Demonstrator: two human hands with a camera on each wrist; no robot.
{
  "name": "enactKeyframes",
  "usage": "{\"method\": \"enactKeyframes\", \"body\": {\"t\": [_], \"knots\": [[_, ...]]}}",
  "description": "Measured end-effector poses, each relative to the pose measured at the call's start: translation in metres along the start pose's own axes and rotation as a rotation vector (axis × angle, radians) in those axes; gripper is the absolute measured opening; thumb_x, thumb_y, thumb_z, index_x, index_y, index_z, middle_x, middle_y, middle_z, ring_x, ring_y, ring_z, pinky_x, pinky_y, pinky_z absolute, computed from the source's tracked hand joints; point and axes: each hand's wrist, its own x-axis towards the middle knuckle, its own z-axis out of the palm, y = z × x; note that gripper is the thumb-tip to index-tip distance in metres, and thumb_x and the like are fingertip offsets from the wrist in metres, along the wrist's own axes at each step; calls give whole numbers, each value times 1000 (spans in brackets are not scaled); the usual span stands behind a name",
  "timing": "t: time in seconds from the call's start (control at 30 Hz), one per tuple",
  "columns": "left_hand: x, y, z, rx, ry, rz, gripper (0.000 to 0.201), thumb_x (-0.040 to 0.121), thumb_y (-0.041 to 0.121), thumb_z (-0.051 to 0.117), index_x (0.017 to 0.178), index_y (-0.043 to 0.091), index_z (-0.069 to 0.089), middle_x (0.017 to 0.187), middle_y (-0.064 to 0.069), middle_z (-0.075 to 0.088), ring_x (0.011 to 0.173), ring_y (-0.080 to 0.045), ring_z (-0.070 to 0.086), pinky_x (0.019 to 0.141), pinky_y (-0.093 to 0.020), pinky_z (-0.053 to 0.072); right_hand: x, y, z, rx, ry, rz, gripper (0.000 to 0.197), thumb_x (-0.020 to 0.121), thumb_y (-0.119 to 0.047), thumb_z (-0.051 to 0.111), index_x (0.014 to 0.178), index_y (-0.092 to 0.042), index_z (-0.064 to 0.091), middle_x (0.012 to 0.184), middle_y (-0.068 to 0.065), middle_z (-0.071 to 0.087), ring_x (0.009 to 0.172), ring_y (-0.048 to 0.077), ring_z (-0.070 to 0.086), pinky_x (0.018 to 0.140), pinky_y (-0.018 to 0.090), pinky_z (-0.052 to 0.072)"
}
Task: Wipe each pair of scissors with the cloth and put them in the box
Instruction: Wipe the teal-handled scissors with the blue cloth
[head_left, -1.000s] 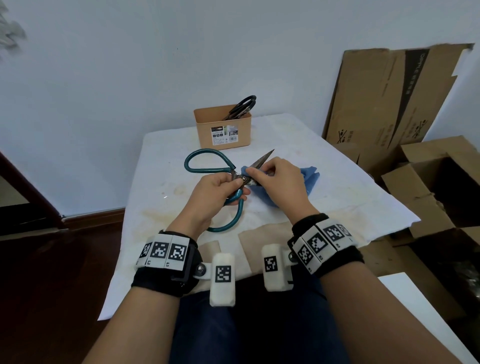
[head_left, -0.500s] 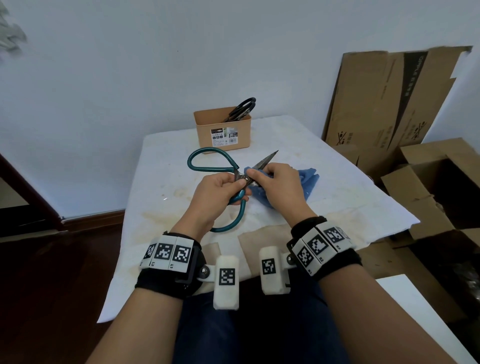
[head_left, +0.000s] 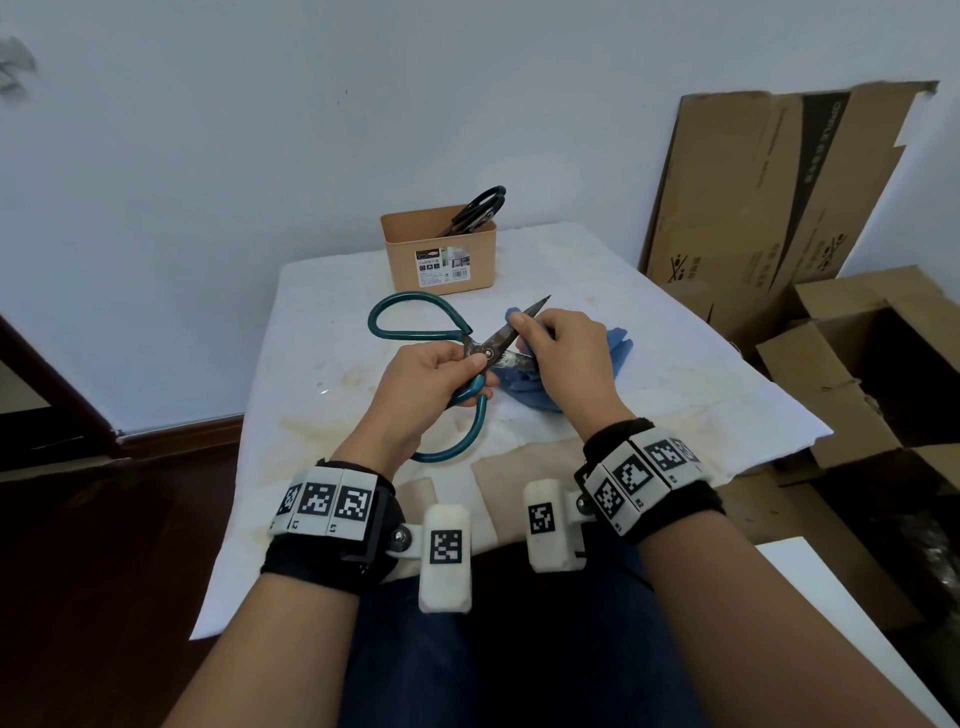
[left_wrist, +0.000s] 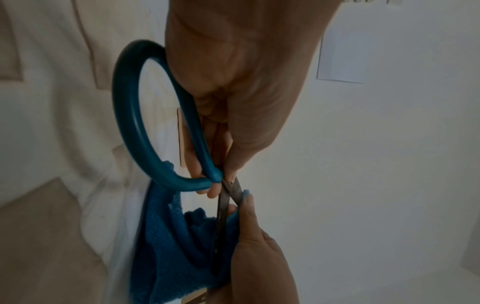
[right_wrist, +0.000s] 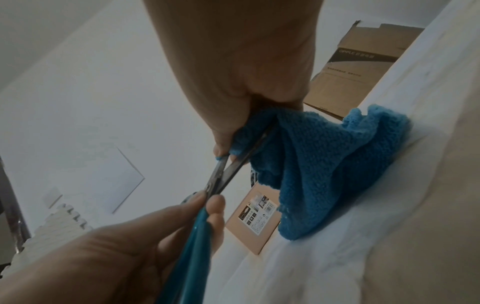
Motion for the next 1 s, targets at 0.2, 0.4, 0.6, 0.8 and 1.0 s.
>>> {"method": "enactKeyframes", "body": {"t": [0.2,0.4,0.6,0.8,1.0], "knots": [[-1,1,-3,-43,-16,-54,14,98,11,60,100,2,70,85,-10,77,75,-17,74,70,-22,58,1,7,-5,112,99,55,44,95,-40,58,62,-10,57,61,-3,60,55,2,51,64,21,41],[0,-1,-7,-53,6,-82,14,99,11,59,97,3,71,84,-8,77,74,-17,73,68,-21,58,15,11,-26,116,307,89,35,93,-52,55,77,-25,70,94,1,65,82,14,61,78,29,49],[3,2,-4,-31,7,-93,15,99,13,59,96,4,71,85,-8,78,75,-17,73,67,-22,57,5,-7,-25,229,211,-127,14,93,-15,60,95,-19,73,100,3,66,79,-3,61,78,14,49],[4,4,-2,-34,10,-84,16,98,10,60,104,-1,70,85,-11,77,72,-16,73,65,-21,56,2,-2,-3,0,-69,-184,17,87,-10,68,103,-14,70,93,-1,58,74,-2,55,73,9,42],[2,3,-1,-58,13,-100,15,98,11,60,104,1,70,85,-10,77,72,-14,73,64,-19,55,5,-2,0,-51,-57,-165,8,84,-20,73,88,-13,72,92,0,57,72,2,55,75,14,46]]}}
